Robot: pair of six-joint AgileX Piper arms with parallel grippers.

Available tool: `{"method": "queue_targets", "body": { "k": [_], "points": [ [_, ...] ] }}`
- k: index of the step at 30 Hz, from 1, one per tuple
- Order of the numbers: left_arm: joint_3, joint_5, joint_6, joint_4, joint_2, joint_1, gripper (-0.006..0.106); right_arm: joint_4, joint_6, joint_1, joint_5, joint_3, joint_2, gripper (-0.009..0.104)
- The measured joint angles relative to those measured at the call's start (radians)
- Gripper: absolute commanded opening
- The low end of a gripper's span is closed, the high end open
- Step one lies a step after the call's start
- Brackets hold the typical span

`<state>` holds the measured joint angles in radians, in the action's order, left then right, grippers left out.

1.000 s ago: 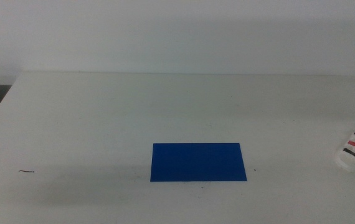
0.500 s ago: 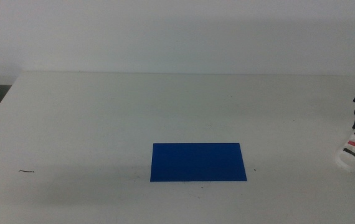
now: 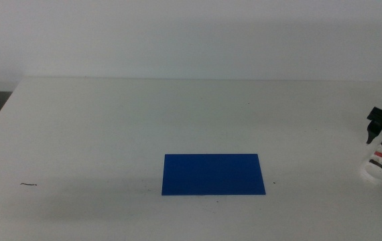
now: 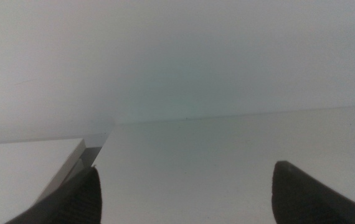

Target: Use one arm to grab the shoe from the table and place it on the mat.

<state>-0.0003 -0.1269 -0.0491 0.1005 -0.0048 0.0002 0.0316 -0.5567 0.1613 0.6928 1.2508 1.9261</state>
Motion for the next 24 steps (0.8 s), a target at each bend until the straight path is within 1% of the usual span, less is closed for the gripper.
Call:
{"method": "queue_targets", "body": {
  "k": [1,3,4,5,6,7,10,11,14,17,20,24],
  "points": [
    [0.000,0.000,0.000,0.000,0.000,0.000,0.094,0.000,0.000,0.000,-0.002,0.000,0.008,0.091],
    [0.000,0.000,0.000,0.000,0.000,0.000,0.094,0.000,0.000,0.000,-0.003,0.000,0.020,0.085],
    [0.000,0.000,0.000,0.000,0.000,0.000,0.094,0.000,0.000,0.000,-0.004,0.000,0.025,0.079],
    [0.000,0.000,0.000,0.000,0.000,0.000,0.094,0.000,0.000,0.000,-0.004,0.000,0.030,0.071],
    [0.000,0.000,0.000,0.000,0.000,0.000,0.094,0.000,0.000,0.000,-0.004,0.000,0.031,0.051],
    [0.000,0.000,0.000,0.000,0.000,0.000,0.094,0.000,0.000,0.000,-0.004,0.000,0.031,0.039],
    [0.000,0.000,0.000,0.000,0.000,0.000,0.094,0.008,-0.034,-0.015,0.008,0.002,0.024,0.005],
    [0.000,0.000,0.000,0.000,0.000,0.000,0.094,0.008,-0.045,-0.026,0.014,0.002,0.020,-0.003],
    [0.000,0.000,0.000,0.000,0.000,0.000,0.094,0.017,-0.073,-0.078,0.059,0.011,0.004,0.002],
    [0.000,0.000,0.000,0.000,0.000,0.000,0.094,0.043,-0.125,-0.176,0.123,0.046,-0.020,0.009],
    [0.000,0.000,0.000,0.000,0.000,0.000,0.094,0.059,-0.196,-0.328,0.155,0.114,-0.030,0.014],
    [0.000,0.000,0.000,0.000,0.000,0.000,0.094,0.062,-0.288,-0.545,0.162,0.219,-0.002,0.015]
  ]
}}
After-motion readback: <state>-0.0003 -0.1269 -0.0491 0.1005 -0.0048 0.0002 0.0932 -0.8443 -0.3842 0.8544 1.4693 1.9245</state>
